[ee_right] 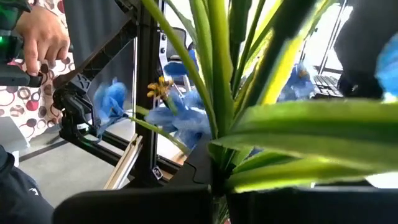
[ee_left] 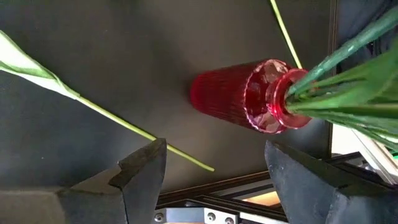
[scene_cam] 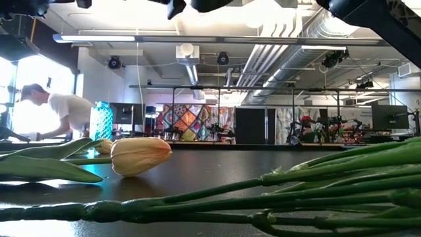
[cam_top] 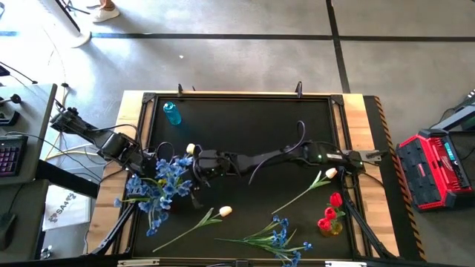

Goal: Sort flowers into vase by color
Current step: Put the top blue flowers into the red vase

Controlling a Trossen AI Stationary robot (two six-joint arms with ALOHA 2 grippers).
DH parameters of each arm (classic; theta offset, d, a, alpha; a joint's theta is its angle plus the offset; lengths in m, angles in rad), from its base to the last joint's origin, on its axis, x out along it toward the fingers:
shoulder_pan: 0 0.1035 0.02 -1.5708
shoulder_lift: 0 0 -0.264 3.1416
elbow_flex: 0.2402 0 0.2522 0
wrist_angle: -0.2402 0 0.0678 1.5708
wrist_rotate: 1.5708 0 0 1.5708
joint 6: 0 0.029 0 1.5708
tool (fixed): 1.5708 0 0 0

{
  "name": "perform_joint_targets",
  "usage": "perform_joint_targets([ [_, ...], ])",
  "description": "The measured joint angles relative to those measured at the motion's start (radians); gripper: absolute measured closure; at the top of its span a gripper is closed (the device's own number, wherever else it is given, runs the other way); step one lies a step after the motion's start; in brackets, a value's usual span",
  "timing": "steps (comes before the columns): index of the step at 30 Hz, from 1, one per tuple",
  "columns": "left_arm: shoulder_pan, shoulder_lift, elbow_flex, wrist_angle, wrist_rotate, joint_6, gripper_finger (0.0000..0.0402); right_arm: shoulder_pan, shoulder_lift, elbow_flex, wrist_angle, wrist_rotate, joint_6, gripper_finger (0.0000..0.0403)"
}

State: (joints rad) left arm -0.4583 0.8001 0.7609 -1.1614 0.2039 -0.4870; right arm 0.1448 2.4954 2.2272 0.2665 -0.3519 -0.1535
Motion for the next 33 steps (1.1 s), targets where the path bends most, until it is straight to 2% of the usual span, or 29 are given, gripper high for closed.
perform_joint_targets([
  [17,0.0,0.0,0.0,0.002,-0.01,-0.002,0.0143,0.0,0.008,0.003,0.004,0.002,0.014,0.04],
  [20,0.0,0.0,0.0,0.003,-0.011,-0.002,0.0143,0.0,0.008,0.02,-0.016,0.001,0.022,0.0382],
  [28,0.0,0.0,0.0,0.004,-0.056,0.009,0.0143,0.0,0.008,0.034,-0.012,0.0,-0.009,0.0305],
  [33,0.0,0.0,0.0,0.004,-0.06,0.009,0.0143,-0.001,0.008,0.035,0.018,0.0,-0.014,0.0292],
])
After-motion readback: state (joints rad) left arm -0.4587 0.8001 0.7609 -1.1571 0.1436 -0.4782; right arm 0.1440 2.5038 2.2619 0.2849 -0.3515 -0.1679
